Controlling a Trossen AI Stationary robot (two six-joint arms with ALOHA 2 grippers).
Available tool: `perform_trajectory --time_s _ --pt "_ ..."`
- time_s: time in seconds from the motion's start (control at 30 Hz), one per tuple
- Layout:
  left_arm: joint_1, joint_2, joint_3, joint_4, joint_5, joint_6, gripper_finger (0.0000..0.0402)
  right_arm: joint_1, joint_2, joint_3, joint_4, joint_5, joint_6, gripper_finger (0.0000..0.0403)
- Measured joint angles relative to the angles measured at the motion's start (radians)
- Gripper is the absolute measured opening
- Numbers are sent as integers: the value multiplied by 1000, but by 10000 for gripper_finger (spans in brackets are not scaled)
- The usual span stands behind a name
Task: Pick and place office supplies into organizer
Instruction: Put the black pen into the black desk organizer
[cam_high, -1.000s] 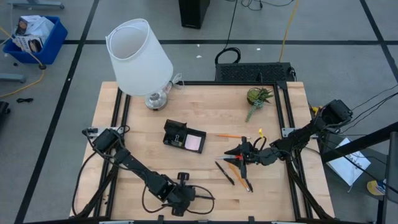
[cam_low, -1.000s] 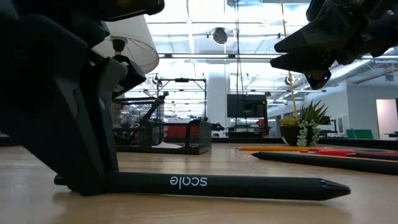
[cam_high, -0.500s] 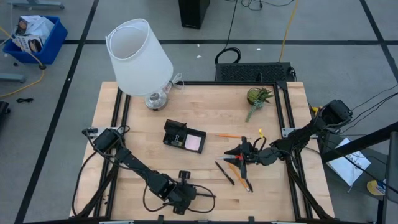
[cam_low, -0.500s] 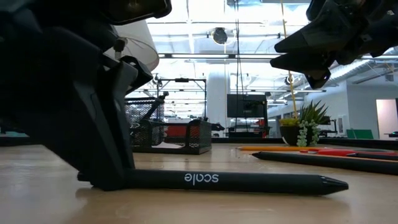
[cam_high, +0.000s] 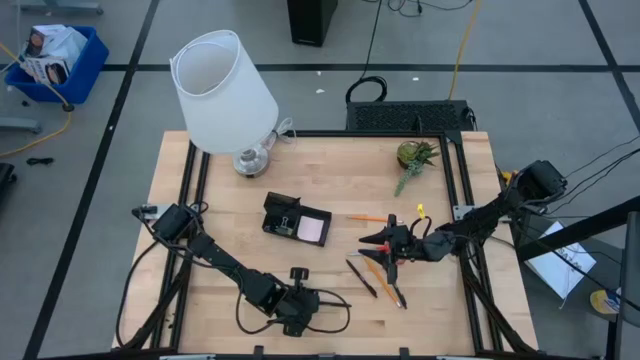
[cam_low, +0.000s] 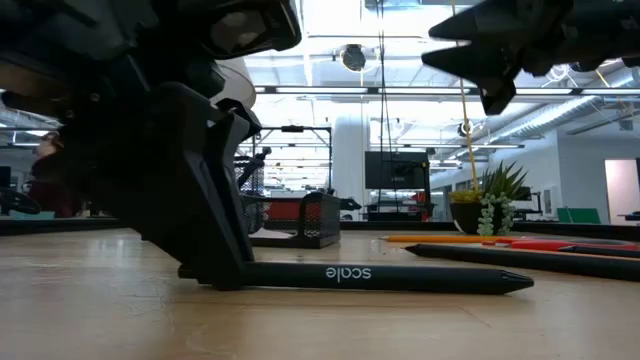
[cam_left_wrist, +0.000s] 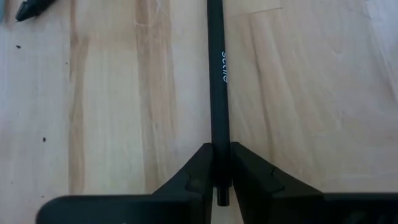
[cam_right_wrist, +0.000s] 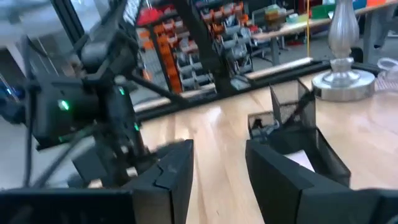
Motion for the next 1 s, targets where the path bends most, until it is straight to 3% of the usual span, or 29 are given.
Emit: perform_trajectory --time_s 0.2,0.33,0.47,0.6,0.8,1.0 --pt "23 0 -1 20 -5 12 25 -12 0 0 8 25 -107 139" --pt "40 1 -1 37 -7 17 23 -11 0 0 -130 -23 13 139" --pt "63 -5 -2 49 -6 17 47 1 2 0 -299 -129 148 139" --pt "88 -25 -5 52 -20 35 49 23 20 -1 -417 -132 285 139" --pt "120 -95 -3 74 -45 53 23 59 85 -6 -405 -133 341 139" --pt "145 -157 -3 87 -46 80 48 79 162 -7 -357 -133 373 139"
